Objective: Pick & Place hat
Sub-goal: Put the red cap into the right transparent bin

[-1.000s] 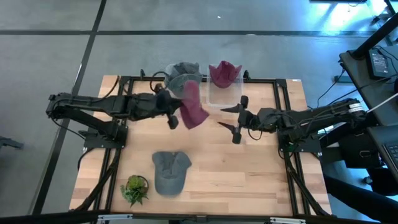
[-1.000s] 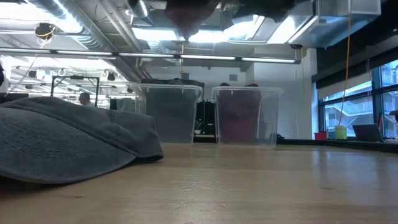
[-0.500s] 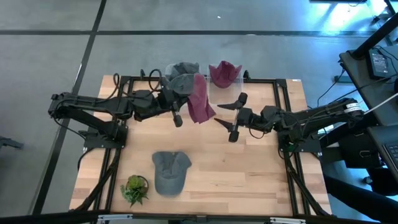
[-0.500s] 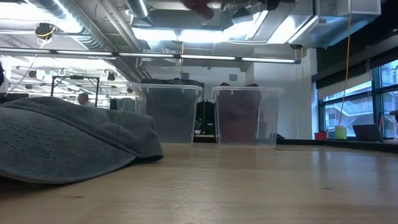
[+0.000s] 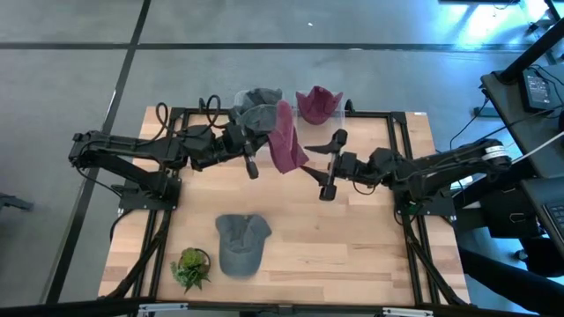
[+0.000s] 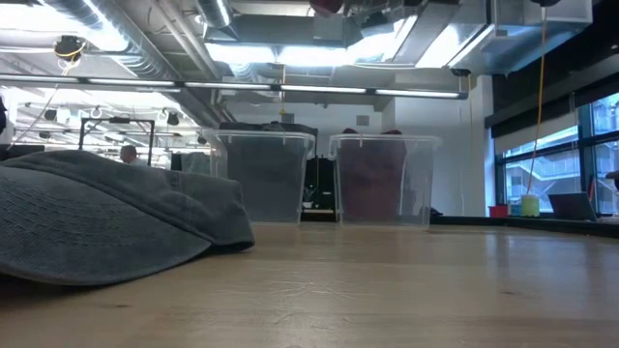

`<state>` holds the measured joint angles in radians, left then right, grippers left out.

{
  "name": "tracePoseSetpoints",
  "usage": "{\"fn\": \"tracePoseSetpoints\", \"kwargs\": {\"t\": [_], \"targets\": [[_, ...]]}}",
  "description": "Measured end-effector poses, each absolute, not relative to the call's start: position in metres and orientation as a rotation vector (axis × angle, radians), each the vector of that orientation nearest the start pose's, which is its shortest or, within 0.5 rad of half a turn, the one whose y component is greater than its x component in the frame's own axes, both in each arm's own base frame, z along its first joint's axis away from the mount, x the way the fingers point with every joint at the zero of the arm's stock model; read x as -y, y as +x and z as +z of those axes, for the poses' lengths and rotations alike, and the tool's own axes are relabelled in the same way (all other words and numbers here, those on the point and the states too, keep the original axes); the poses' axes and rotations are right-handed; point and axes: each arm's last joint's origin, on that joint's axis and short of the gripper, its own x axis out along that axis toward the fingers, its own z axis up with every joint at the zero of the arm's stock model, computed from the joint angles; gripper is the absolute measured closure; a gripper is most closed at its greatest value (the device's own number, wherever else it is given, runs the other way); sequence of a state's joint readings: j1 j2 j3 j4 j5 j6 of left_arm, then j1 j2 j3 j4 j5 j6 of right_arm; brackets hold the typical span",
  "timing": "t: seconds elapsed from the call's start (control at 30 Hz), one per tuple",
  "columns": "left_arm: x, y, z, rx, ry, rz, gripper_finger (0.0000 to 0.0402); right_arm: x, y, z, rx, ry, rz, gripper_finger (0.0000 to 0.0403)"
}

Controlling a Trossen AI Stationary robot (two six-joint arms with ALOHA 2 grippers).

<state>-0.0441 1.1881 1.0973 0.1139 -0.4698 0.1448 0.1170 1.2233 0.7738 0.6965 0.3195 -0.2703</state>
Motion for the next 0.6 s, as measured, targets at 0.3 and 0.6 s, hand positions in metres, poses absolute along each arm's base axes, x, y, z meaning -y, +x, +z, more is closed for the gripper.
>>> {"fn": "tracePoseSetpoints", "kwargs": {"t": [0.3,0.6], "targets": [[-0.0014,0.2647,0.3884,-0.005,0.136,0.427,0.0398,-0.0179,0.272,0.32,0.214,-0.224,-0.207,0.0263],[-0.0015,0.2647,0.388,-0.022,0.197,0.427,0.0379,-0.018,0.2717,0.3204,0.21,-0.272,-0.21,0.0376]]}}
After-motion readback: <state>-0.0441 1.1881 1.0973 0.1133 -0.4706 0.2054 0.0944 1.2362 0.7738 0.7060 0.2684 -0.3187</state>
